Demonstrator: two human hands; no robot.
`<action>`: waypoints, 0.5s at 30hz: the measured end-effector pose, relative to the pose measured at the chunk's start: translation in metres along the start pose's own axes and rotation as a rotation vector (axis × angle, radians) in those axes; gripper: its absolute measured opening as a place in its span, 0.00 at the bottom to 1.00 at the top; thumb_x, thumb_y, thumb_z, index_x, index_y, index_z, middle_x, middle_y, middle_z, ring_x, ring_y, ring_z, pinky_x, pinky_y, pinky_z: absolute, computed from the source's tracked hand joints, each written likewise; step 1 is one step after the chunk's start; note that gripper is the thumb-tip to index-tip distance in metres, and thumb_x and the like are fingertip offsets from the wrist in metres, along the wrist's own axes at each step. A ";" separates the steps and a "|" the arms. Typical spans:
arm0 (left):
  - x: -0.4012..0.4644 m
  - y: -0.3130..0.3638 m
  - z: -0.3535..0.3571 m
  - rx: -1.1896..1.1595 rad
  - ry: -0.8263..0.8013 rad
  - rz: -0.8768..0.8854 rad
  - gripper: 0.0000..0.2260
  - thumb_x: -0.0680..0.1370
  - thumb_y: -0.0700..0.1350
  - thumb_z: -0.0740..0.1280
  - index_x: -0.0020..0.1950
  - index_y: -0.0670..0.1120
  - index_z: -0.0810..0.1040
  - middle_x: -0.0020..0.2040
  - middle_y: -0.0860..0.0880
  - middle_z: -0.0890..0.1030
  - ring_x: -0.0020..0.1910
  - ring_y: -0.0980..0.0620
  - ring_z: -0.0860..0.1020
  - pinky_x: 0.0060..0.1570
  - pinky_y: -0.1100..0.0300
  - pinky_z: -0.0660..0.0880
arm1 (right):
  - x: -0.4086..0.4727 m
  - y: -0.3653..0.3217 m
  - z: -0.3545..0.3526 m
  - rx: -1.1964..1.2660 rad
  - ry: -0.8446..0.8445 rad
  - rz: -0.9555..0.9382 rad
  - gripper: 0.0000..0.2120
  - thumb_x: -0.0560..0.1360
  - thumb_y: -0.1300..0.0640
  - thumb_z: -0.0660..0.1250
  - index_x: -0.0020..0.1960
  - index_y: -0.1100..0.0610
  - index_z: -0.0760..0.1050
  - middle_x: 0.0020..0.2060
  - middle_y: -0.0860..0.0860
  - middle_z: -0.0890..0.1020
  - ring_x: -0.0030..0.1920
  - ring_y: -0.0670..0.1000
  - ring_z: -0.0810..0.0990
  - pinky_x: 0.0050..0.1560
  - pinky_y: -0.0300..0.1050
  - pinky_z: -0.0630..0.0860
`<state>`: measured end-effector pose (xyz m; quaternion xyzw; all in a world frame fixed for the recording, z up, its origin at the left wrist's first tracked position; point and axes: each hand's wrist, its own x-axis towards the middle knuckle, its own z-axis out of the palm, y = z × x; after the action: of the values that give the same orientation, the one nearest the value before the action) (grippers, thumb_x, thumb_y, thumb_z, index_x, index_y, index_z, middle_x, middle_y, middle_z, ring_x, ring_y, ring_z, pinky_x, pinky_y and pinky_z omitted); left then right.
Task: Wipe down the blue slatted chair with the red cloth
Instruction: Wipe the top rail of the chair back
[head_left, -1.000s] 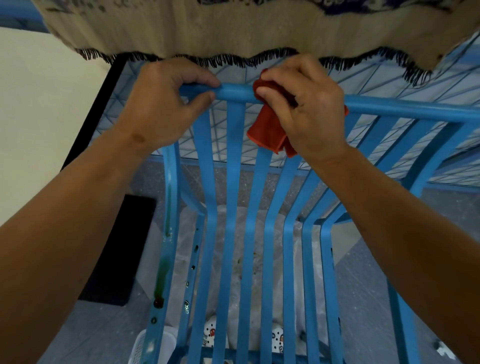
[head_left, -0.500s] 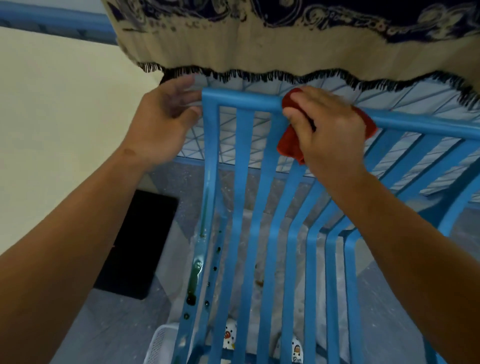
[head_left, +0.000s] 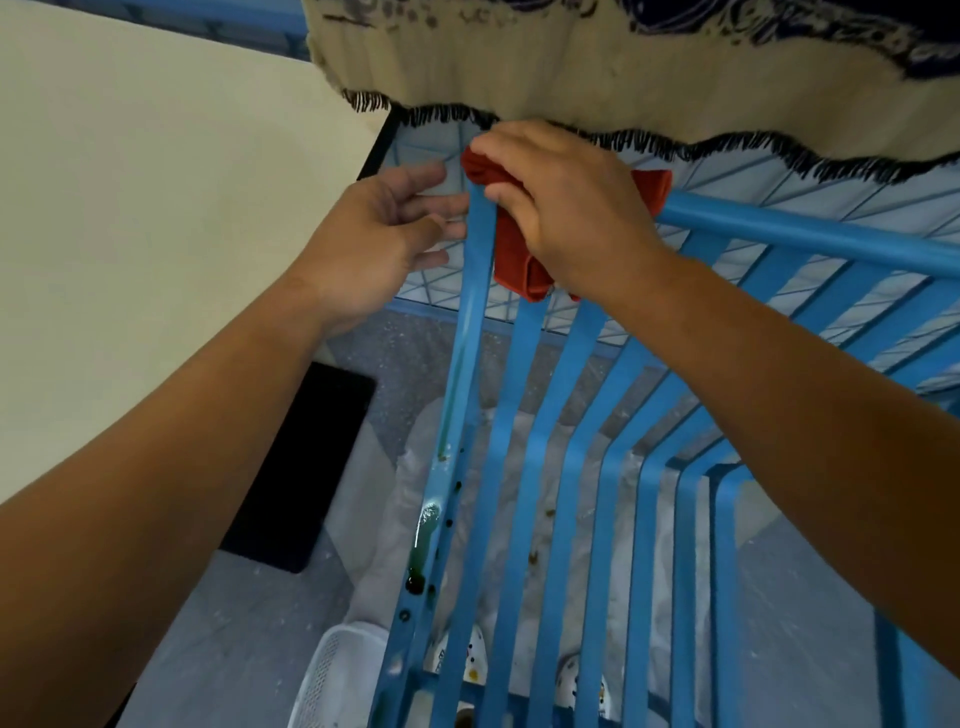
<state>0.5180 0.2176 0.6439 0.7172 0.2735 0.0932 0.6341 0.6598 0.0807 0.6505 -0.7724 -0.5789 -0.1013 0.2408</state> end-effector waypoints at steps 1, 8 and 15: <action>-0.001 -0.003 0.000 0.002 -0.005 -0.009 0.22 0.82 0.34 0.63 0.76 0.41 0.65 0.58 0.50 0.84 0.57 0.53 0.83 0.55 0.57 0.79 | -0.002 -0.001 0.006 -0.001 0.056 -0.018 0.15 0.79 0.59 0.66 0.65 0.60 0.78 0.62 0.55 0.81 0.62 0.58 0.78 0.62 0.53 0.75; -0.012 -0.025 0.000 -0.033 -0.034 -0.063 0.22 0.83 0.33 0.61 0.76 0.43 0.65 0.60 0.50 0.83 0.58 0.52 0.83 0.58 0.54 0.79 | -0.014 -0.005 0.028 -0.075 0.252 -0.101 0.07 0.79 0.62 0.67 0.51 0.65 0.81 0.54 0.62 0.80 0.58 0.61 0.75 0.54 0.57 0.76; -0.033 -0.056 0.010 -0.178 0.050 -0.138 0.20 0.82 0.36 0.63 0.74 0.45 0.67 0.59 0.50 0.85 0.59 0.51 0.83 0.59 0.53 0.78 | -0.043 -0.011 0.055 -0.388 0.256 -0.148 0.05 0.79 0.55 0.71 0.54 0.50 0.83 0.51 0.51 0.83 0.49 0.58 0.79 0.46 0.52 0.64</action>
<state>0.4801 0.1949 0.5957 0.6351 0.3287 0.0913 0.6930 0.6296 0.0738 0.5877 -0.7407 -0.5683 -0.3250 0.1510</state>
